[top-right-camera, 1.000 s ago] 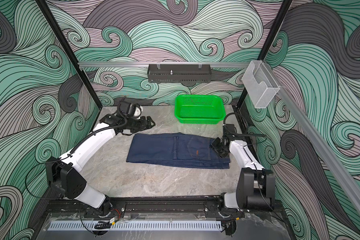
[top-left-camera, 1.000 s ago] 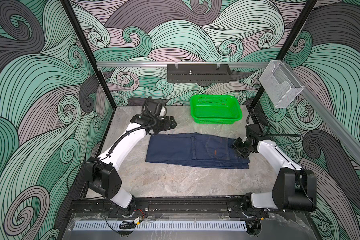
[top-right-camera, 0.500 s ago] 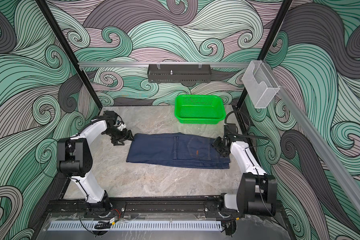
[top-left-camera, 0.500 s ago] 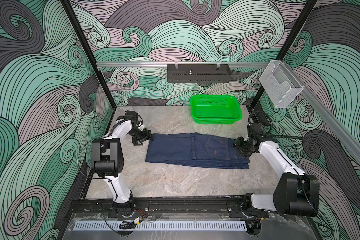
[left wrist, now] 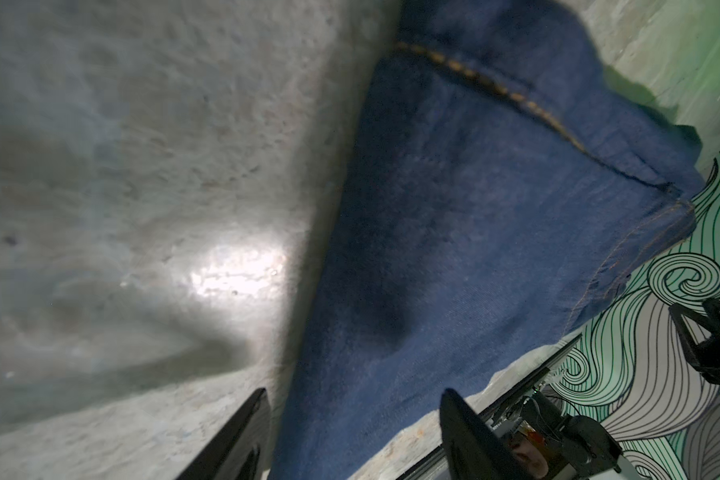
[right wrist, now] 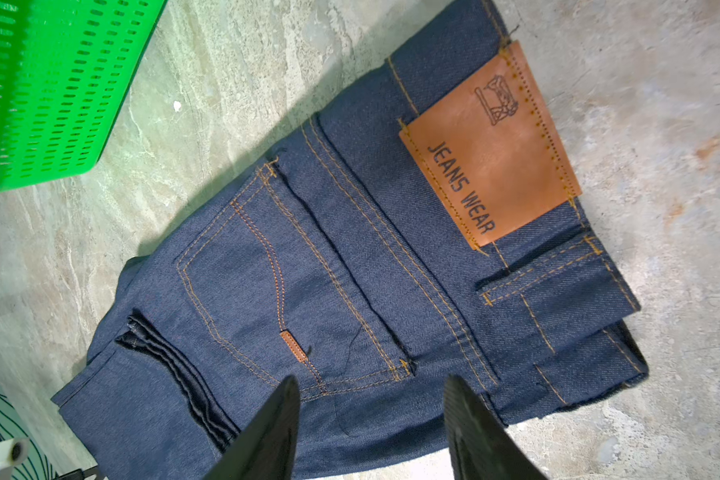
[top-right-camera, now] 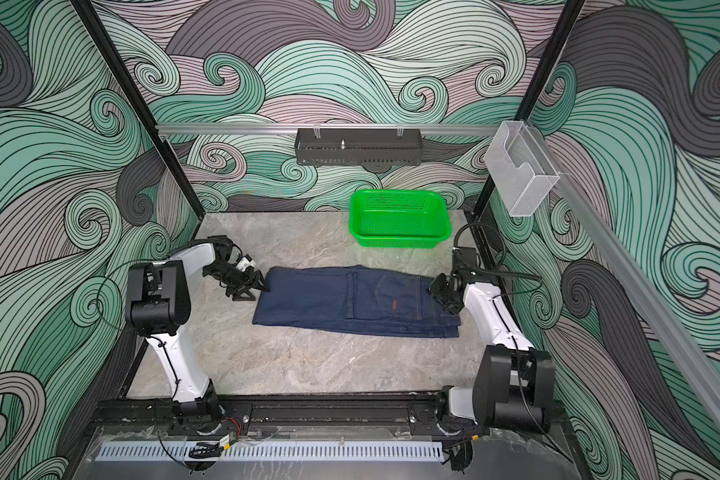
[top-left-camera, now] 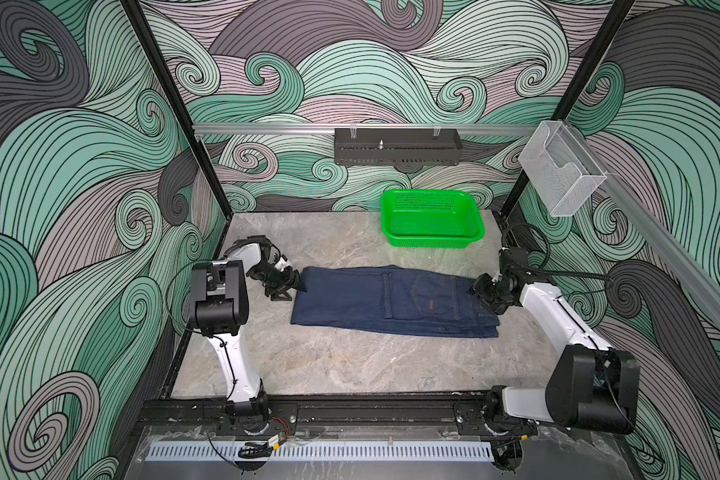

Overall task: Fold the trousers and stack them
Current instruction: 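Lay the hem onto the waistband and open the left gripper, drawing back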

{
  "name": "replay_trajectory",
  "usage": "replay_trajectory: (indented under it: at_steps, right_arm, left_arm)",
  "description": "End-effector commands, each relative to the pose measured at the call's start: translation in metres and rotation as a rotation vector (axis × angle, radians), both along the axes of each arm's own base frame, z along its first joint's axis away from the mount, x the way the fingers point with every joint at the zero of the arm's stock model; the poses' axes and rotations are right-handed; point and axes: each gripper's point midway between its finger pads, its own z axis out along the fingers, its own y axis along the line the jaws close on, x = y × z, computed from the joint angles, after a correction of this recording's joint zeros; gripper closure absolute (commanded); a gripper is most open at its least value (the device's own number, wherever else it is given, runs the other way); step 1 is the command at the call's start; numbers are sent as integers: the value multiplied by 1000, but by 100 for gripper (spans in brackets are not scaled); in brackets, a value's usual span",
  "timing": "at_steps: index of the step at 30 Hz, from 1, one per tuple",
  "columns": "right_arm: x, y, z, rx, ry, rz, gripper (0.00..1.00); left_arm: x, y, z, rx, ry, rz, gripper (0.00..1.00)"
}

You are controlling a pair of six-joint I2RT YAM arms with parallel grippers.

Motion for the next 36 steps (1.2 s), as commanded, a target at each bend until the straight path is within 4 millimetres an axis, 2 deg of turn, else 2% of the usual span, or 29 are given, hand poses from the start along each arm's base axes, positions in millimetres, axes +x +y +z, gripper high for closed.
replay_trajectory:
  at_steps: [1,7,18,21,31,36]
  right_arm:
    - [-5,1,-3,3,18,9,43]
    - [-5,1,-3,15,15,9,43]
    - [-6,2,-6,32,18,-2,44]
    - [-6,2,-6,31,17,-2,44]
    - [-8,4,-11,54,24,-23,44]
    - [-10,3,-12,48,27,-28,44]
  left_arm:
    - [-3,2,0,-44,21,-5,33]
    - [-4,10,-10,-109,49,34,40]
    - [-7,-16,-13,-181,60,-1,45]
    - [-10,-17,-17,-161,84,-15,50]
    - [-10,-18,-17,-155,86,-20,54]
    - [-10,-27,-16,-164,85,-40,62]
